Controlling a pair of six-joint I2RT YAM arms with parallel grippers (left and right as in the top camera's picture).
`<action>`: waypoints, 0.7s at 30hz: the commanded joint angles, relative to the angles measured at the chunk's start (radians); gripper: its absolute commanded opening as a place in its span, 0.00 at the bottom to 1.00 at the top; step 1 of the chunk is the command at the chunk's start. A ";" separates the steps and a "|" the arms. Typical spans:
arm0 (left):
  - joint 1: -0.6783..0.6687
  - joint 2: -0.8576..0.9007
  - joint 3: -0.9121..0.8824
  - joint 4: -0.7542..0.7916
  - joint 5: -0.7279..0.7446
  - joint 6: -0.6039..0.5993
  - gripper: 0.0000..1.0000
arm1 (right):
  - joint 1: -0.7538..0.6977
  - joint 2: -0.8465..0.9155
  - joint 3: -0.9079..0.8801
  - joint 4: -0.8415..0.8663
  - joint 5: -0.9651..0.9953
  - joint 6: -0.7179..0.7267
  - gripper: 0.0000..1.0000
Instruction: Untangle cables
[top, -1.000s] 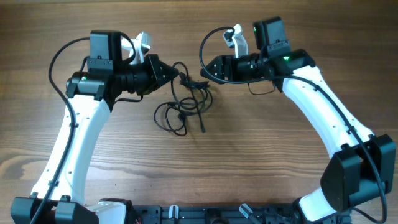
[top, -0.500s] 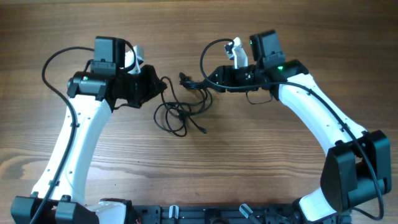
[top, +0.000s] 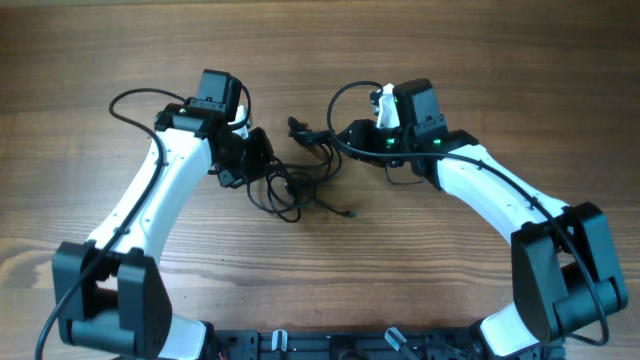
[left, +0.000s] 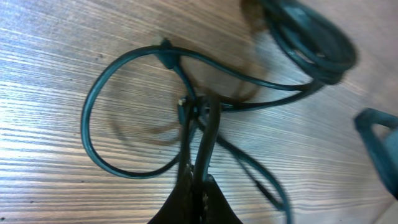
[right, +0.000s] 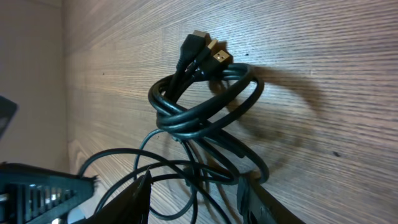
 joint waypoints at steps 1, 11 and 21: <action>-0.013 0.051 -0.010 -0.004 -0.031 0.016 0.08 | 0.019 -0.015 -0.009 0.027 0.026 0.017 0.47; -0.019 0.106 -0.010 -0.057 -0.172 0.029 0.25 | 0.043 -0.015 -0.009 0.047 0.109 0.014 0.39; 0.032 0.102 0.199 -0.212 -0.163 0.165 0.47 | 0.036 -0.016 -0.009 0.263 0.047 0.138 0.38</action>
